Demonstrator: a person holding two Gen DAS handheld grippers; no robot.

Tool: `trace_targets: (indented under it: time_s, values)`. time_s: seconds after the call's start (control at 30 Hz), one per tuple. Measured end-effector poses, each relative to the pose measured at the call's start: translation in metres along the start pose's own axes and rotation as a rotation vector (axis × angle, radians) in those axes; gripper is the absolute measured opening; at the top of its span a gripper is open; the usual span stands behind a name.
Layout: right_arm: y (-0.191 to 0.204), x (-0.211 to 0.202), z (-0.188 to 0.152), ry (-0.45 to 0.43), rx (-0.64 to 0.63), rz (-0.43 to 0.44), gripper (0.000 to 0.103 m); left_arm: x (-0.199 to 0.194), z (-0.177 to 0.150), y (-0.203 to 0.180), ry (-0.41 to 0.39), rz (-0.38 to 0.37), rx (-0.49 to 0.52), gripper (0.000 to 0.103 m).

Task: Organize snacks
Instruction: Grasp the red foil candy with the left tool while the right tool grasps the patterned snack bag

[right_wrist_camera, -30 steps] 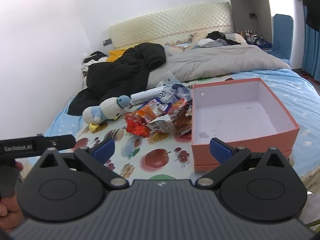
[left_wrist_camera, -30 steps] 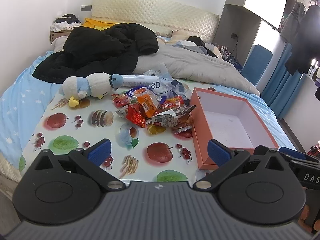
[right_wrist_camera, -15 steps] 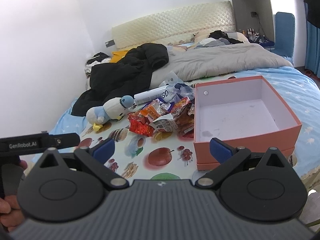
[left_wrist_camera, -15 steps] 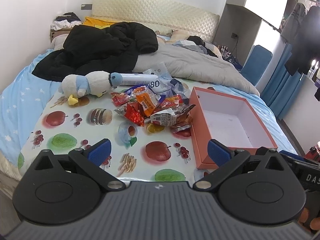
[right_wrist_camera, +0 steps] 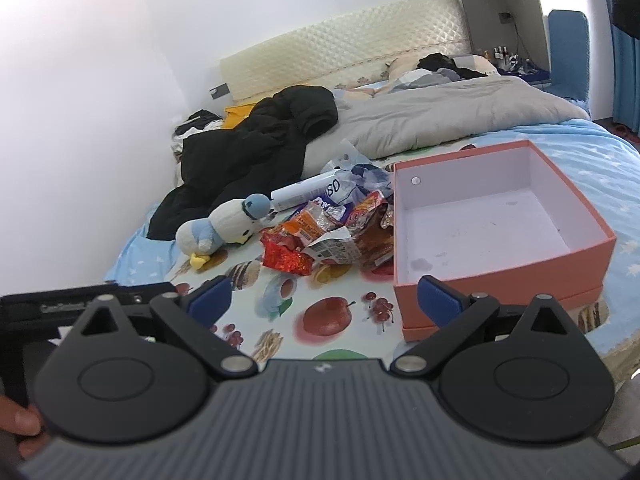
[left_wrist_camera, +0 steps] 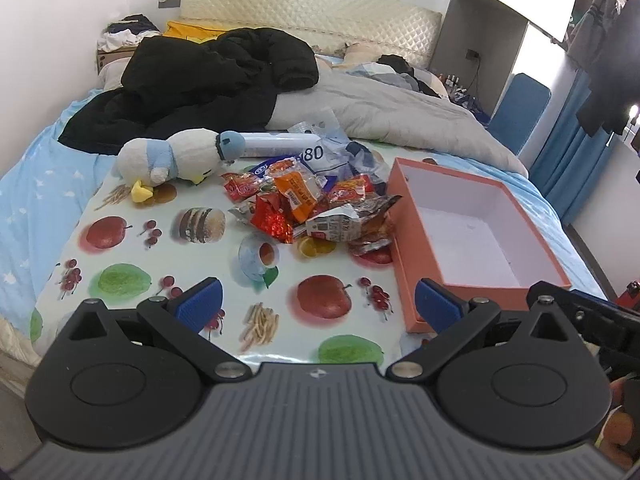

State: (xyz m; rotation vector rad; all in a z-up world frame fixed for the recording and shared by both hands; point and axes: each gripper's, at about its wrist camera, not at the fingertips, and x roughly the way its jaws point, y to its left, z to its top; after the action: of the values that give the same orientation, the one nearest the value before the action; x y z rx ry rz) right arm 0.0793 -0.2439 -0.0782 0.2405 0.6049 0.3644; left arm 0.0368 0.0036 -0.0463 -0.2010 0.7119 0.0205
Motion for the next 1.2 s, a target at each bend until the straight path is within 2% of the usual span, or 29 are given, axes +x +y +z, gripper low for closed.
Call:
trace_targets:
  time_s: [0.13,0.3,0.47,0.83,1.03,1.2]
  values:
    - [0.001,0.017,0.002,0.013,0.007,0.013,0.099,0.023,0.003,0.011,-0.001,0.004,-0.010,0.103]
    - [0.004,0.050,0.007,0.056,0.007,0.024,0.078,0.057,0.010,0.027,0.013,0.002,-0.026,0.103]
    - [0.011,0.083,0.013,0.072,-0.002,0.038,0.077,0.098,0.016,0.047,0.041,-0.021,-0.072,0.102]
    - [0.017,0.163,0.024,0.101,0.025,-0.019,0.077,0.191,0.031,0.087,0.123,-0.041,-0.105,0.102]
    - [0.016,0.209,0.030,0.162,0.079,-0.013,0.077,0.240,0.036,0.098,0.155,-0.038,-0.114,0.102]
    - [0.012,0.241,0.037,0.158,0.150,-0.028,0.077,0.278,0.039,0.096,0.165,-0.043,-0.109,0.100]
